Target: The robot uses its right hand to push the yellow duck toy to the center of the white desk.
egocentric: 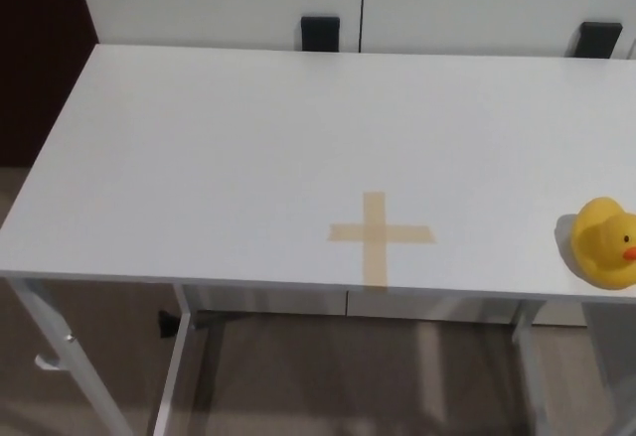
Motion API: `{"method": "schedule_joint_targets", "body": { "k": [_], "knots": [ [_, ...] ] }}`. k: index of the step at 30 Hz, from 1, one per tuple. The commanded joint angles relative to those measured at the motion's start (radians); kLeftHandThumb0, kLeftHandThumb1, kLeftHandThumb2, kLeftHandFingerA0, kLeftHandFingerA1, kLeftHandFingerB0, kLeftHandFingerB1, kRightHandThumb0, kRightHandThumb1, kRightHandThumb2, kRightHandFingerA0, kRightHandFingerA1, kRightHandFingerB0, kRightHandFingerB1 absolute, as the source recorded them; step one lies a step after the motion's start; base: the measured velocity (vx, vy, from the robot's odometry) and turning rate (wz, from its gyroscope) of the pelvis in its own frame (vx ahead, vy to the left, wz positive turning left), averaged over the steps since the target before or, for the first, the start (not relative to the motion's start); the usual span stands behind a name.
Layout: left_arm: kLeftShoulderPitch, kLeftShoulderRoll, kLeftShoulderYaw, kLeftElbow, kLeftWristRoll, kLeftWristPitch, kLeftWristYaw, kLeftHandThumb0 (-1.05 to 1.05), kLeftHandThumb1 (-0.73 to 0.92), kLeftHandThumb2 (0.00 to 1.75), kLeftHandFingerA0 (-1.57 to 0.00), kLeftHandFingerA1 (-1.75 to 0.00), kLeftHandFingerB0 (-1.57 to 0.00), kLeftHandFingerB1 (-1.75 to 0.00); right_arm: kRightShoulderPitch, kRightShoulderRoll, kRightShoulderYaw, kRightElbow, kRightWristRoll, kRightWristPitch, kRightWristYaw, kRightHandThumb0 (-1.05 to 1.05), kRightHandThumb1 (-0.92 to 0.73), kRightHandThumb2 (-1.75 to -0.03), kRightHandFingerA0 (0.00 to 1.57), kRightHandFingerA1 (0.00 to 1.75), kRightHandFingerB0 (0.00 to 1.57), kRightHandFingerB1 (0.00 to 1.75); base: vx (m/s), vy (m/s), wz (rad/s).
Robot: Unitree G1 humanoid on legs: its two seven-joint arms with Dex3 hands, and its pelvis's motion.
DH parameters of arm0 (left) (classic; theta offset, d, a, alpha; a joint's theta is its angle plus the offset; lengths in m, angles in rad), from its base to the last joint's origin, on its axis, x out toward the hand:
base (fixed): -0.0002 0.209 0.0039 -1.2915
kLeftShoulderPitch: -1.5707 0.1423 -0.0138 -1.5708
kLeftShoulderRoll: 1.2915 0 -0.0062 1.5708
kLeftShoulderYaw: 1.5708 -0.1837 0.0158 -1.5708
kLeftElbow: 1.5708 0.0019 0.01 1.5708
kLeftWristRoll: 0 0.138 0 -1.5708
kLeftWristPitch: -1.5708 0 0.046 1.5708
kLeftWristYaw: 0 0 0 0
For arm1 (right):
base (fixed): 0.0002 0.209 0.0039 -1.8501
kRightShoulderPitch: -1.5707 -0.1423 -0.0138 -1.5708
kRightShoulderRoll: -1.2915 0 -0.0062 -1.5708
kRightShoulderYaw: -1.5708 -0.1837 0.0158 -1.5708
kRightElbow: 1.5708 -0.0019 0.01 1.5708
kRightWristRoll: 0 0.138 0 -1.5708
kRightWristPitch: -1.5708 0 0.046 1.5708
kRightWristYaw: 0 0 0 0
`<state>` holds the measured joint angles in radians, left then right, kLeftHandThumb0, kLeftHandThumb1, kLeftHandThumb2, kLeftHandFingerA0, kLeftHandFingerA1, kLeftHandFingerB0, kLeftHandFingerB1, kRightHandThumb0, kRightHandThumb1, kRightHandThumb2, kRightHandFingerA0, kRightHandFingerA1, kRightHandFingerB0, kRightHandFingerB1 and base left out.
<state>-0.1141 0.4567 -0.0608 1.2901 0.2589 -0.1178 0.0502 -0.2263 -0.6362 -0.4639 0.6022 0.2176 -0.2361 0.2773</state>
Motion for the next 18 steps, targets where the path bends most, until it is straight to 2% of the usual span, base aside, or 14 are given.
{"method": "schedule_joint_targets", "body": {
  "k": [1, 2, 3, 4, 7, 8, 9, 10, 12, 13, 15, 16, 17, 18],
  "knots": [
    [-0.006, 0.007, -0.006, 0.007, 0.009, -0.044, 0.02, 0.05, -0.46, 1.48, -1.49, -0.88, -1.49, -0.8, -0.083, 0.062, 0.149, -0.052, -0.114, 0.097, -0.06, -0.68, -0.76, -1.13, 0.03, 0.4, 0.05, 0.37, 0.0, 0.0, 0.0],
    [-0.004, 0.007, -0.006, 0.005, 0.008, -0.044, 0.02, 0.04, -0.4, 1.41, -1.47, -0.98, -1.36, -0.85, -0.091, 0.075, 0.16, -0.046, -0.109, 0.097, -0.056, -0.77, -0.92, -0.75, 0.11, 0.3, 0.1, 0.25, 0.0, 0.0, 0.0],
    [-0.003, 0.008, -0.005, 0.004, 0.007, -0.044, 0.021, 0.04, -0.4, 1.41, -1.47, -0.98, -1.36, -0.85, -0.098, 0.084, 0.17, -0.043, -0.105, 0.098, -0.055, -0.77, -0.92, -0.75, 0.11, 0.3, 0.1, 0.25, 0.0, 0.0, 0.0],
    [-0.002, 0.007, -0.005, 0.0, 0.004, -0.042, 0.019, 0.05, -0.45, 1.48, -1.46, -0.96, -1.41, -0.83, -0.107, 0.098, 0.184, -0.035, -0.103, 0.099, -0.057, -0.76, -0.74, -1.14, 0.04, 0.45, 0.0, 0.35, 0.0, 0.0, 0.0],
    [0.0, 0.007, -0.011, -0.003, 0.008, -0.046, 0.017, 0.06, -0.47, 1.5, -1.43, -0.93, -1.41, -0.83, -0.121, 0.119, 0.212, -0.016, -0.115, 0.113, -0.062, -0.75, -0.75, -1.15, 0.03, 0.45, 0.0, 0.34, 0.0, 0.0, 0.0],
    [0.001, 0.006, -0.016, -0.002, 0.013, -0.054, 0.017, 0.07, -0.52, 1.46, -1.48, -0.89, -1.41, -0.79, -0.13, 0.13, 0.227, 0.002, -0.123, 0.117, -0.066, -0.85, -0.81, -1.15, 0.11, 0.47, 0.0, 0.31, 0.0, 0.0, 0.0],
    [0.0, 0.006, -0.017, -0.002, 0.013, -0.056, 0.017, 0.07, -0.52, 1.46, -1.48, -0.89, -1.41, -0.79, -0.131, 0.132, 0.23, 0.006, -0.124, 0.117, -0.067, -0.85, -0.81, -1.15, 0.11, 0.47, 0.0, 0.31, 0.0, 0.0, 0.0],
    [-0.005, -0.001, -0.007, 0.005, 0.002, -0.044, 0.015, 0.05, -0.52, 1.39, -1.41, -0.96, -1.42, -0.88, -0.151, 0.165, 0.253, 0.06, -0.138, 0.096, -0.077, -0.79, -0.76, -1.16, 0.12, 0.49, 0.0, 0.37, 0.0, 0.0, 0.0],
    [-0.008, -0.005, -0.003, 0.007, -0.003, -0.039, 0.015, 0.05, -0.52, 1.39, -1.41, -0.96, -1.42, -0.88, -0.161, 0.179, 0.264, 0.085, -0.144, 0.085, -0.081, -0.79, -0.76, -1.16, 0.12, 0.49, 0.0, 0.37, 0.0, 0.0, 0.0],
    [-0.004, -0.005, -0.007, 0.001, 0.0, -0.04, 0.019, 0.06, -0.57, 1.52, -1.46, -0.89, -1.47, -0.85, -0.169, 0.188, 0.268, 0.108, -0.145, 0.069, -0.084, -0.81, -0.77, -1.12, 0.08, 0.48, 0.04, 0.41, 0.0, 0.0, 0.0],
    [-0.002, -0.004, -0.009, -0.004, 0.003, -0.041, 0.022, 0.06, -0.57, 1.52, -1.46, -0.89, -1.47, -0.85, -0.174, 0.195, 0.272, 0.124, -0.146, 0.057, -0.087, -0.81, -0.77, -1.12, 0.08, 0.48, 0.04, 0.41, 0.0, 0.0, 0.0],
    [-0.001, -0.005, -0.011, -0.005, 0.006, -0.044, 0.024, 0.05, -0.56, 1.48, -1.48, -0.88, -1.49, -0.84, -0.18, 0.202, 0.275, 0.14, -0.148, 0.049, -0.088, -0.85, -0.92, -0.73, 0.14, 0.38, 0.07, 0.3, 0.0, 0.0, 0.0],
    [0.001, -0.007, -0.016, -0.004, 0.011, -0.048, 0.026, 0.03, -0.35, 1.32, -1.51, -0.96, -1.4, -0.87, -0.184, 0.222, 0.284, 0.158, -0.153, 0.048, -0.094, -0.81, -0.92, -0.75, 0.16, 0.39, 0.07, 0.3, 0.0, 0.0, 0.0],
    [0.003, -0.009, -0.019, -0.003, 0.013, -0.05, 0.027, 0.03, -0.35, 1.32, -1.51, -0.96, -1.4, -0.87, -0.185, 0.234, 0.289, 0.164, -0.156, 0.05, -0.098, -0.81, -0.92, -0.75, 0.16, 0.39, 0.07, 0.3, 0.0, 0.0, 0.0]
  ]
}}
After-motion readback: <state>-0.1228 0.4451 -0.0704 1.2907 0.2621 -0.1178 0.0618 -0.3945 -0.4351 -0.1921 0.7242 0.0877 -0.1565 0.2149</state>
